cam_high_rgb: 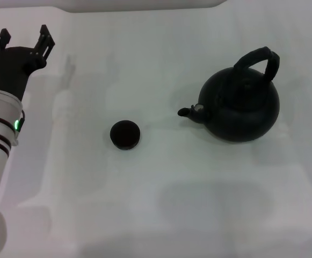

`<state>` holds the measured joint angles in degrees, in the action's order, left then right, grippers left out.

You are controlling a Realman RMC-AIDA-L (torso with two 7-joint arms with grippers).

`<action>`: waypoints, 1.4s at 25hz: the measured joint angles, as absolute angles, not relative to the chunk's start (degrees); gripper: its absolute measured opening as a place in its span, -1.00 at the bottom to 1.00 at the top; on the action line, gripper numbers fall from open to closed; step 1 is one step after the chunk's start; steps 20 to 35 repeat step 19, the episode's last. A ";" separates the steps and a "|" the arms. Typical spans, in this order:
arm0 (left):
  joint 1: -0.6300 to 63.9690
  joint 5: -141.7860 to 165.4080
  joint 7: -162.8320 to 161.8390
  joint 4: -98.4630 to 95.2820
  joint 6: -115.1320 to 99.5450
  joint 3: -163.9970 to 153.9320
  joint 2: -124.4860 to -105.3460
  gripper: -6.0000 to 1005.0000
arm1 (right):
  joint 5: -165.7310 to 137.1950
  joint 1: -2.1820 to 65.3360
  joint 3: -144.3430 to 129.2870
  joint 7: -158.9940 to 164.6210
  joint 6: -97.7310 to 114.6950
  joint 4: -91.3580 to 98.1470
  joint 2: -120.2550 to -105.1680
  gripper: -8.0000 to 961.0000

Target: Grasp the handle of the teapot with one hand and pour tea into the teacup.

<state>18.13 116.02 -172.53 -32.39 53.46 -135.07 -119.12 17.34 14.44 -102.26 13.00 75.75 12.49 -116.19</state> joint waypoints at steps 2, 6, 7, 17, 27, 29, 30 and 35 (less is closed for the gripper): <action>18.38 115.98 -172.53 -31.92 53.56 -134.97 -119.08 0.77 | 18.68 14.51 -102.27 15.35 74.62 13.03 -116.19 0.81; 18.65 115.98 -172.53 -30.29 53.89 -135.33 -119.27 0.77 | 19.63 14.76 -102.34 19.02 71.13 13.59 -116.19 0.80; 18.67 115.98 -172.53 -30.05 53.92 -135.39 -119.28 0.77 | 19.60 14.80 -102.49 19.50 70.38 13.66 -116.19 0.80; 18.50 116.00 -172.52 -29.60 54.32 -135.63 -119.35 0.77 | 19.49 14.46 -103.90 20.22 69.77 13.30 -116.14 0.80; 18.48 116.06 -172.53 -29.59 54.29 -135.67 -119.38 0.77 | 19.41 14.43 -103.90 20.21 69.75 13.01 -116.11 0.80; 18.48 116.06 -172.53 -29.59 54.29 -135.67 -119.38 0.77 | 19.41 14.43 -103.90 20.21 69.75 13.01 -116.11 0.80; 18.48 116.06 -172.53 -29.59 54.29 -135.67 -119.38 0.77 | 19.41 14.43 -103.90 20.21 69.75 13.01 -116.11 0.80; 18.48 116.06 -172.53 -29.59 54.29 -135.67 -119.38 0.77 | 19.41 14.43 -103.90 20.21 69.75 13.01 -116.11 0.80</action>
